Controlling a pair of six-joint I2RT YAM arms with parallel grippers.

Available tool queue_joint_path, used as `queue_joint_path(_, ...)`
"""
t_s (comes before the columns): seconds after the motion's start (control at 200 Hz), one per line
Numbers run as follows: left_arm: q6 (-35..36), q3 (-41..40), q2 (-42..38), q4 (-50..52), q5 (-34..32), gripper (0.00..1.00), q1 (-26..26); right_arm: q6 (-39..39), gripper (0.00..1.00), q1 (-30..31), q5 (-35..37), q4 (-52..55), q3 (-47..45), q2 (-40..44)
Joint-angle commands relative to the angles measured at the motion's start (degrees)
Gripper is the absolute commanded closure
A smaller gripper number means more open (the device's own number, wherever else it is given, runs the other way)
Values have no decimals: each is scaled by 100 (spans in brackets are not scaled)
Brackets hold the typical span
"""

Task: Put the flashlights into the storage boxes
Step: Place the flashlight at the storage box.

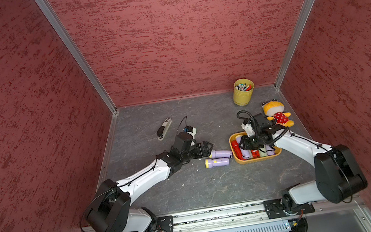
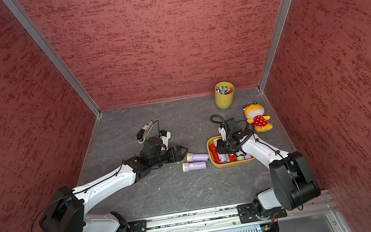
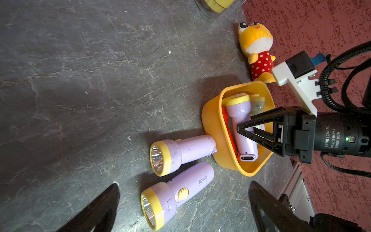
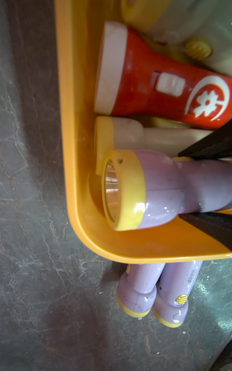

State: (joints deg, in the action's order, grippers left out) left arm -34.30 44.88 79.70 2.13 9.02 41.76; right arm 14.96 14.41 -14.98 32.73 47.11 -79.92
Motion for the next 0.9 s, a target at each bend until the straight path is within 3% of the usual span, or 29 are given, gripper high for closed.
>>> queue_joint_path(0.0, -55, -24, -112, -91, -2, 0, -1, 40, 66, 33, 120, 295, -79, 165)
queue_joint_path(0.235, -53, -51, -163, -90, -30, 0, 8, 103, 48, 43, 259, 402, 147, 182)
queue_joint_path(0.551, -78, -127, -301, -49, -64, 0, -1, -55, 48, 123, 596, 888, 708, 500)
queue_joint_path(0.761, -190, -308, -761, 325, -181, 0, -36, -730, 49, 700, 797, 818, 1135, 743)
queue_joint_path(0.897, -620, -912, -1307, 259, -331, 0, -45, -1253, 50, 1148, 642, 569, 1306, 609)
